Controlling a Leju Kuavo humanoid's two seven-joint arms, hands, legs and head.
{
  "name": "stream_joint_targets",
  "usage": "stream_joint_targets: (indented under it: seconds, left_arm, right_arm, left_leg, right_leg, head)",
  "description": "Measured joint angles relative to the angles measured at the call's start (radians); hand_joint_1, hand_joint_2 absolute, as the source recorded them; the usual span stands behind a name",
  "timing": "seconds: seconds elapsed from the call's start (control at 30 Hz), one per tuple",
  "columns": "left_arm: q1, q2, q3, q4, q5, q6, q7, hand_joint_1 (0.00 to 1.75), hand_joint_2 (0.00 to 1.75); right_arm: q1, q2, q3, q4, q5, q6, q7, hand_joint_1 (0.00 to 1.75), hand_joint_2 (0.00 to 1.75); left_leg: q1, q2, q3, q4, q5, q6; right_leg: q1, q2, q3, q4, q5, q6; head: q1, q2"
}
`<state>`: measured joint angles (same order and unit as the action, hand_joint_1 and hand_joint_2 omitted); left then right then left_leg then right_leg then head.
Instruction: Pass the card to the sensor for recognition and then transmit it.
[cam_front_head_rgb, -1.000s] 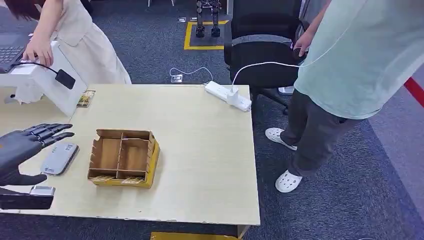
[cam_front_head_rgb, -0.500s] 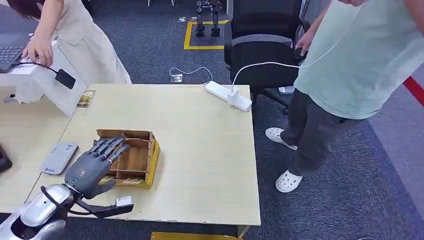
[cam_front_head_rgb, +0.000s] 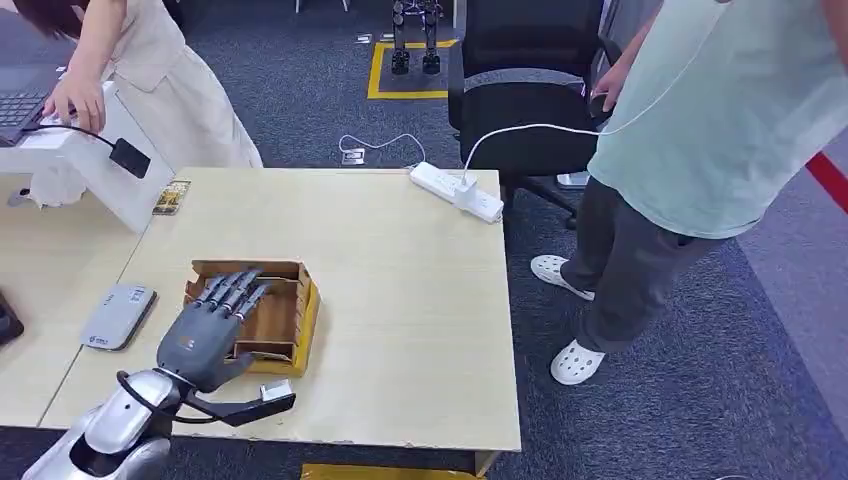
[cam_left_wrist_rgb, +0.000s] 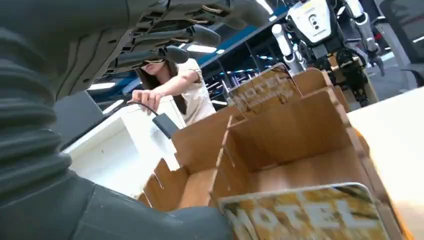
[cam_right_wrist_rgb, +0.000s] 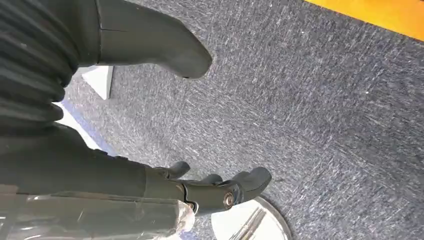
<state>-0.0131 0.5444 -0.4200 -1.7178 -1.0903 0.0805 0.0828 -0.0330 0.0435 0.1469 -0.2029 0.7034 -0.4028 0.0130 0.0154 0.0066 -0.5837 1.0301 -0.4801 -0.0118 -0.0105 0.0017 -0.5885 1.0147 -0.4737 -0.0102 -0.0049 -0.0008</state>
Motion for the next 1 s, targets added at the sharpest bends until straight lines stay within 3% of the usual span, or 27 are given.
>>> stream_joint_targets:
  seconds: [0.53, 0.77, 0.93, 1.0]
  left_arm:
    - [-0.001, -0.014, 0.056, 0.001, -0.003, -0.002, 0.001, 0.00, 1.75]
    - [-0.011, -0.032, 0.099, 0.027, -0.103, 0.013, 0.072, 0.00, 1.75]
    - [-0.014, -0.036, 0.127, 0.062, -0.136, 0.013, 0.076, 0.00, 1.75]
    - [-0.013, -0.036, 0.135, 0.071, -0.116, 0.001, 0.048, 0.00, 1.75]
  right_arm:
    - [0.003, 0.000, -0.005, 0.003, 0.006, -0.002, -0.001, 0.00, 1.75]
    - [0.004, 0.000, -0.006, 0.003, 0.013, -0.002, -0.001, 0.00, 1.75]
    - [0.005, 0.000, -0.010, 0.003, 0.015, -0.003, -0.001, 0.00, 1.75]
    - [0.005, 0.000, -0.014, 0.003, 0.016, -0.003, -0.001, 0.00, 1.75]
  left_leg:
    - [0.000, 0.000, 0.000, 0.000, 0.000, 0.000]
    - [0.000, 0.000, 0.000, 0.000, 0.000, 0.000]
    - [0.000, 0.000, 0.000, 0.000, 0.000, 0.000]
    - [0.000, 0.000, 0.000, 0.000, 0.000, 0.000]
  right_leg:
    - [0.000, 0.000, 0.000, 0.000, 0.000, 0.000]
    - [0.000, 0.000, 0.000, 0.000, 0.000, 0.000]
    - [0.000, 0.000, 0.000, 0.000, 0.000, 0.000]
    - [0.000, 0.000, 0.000, 0.000, 0.000, 0.000]
  head:
    - [0.000, 0.000]
    - [0.000, 0.000]
    - [0.000, 0.000]
    - [0.000, 0.000]
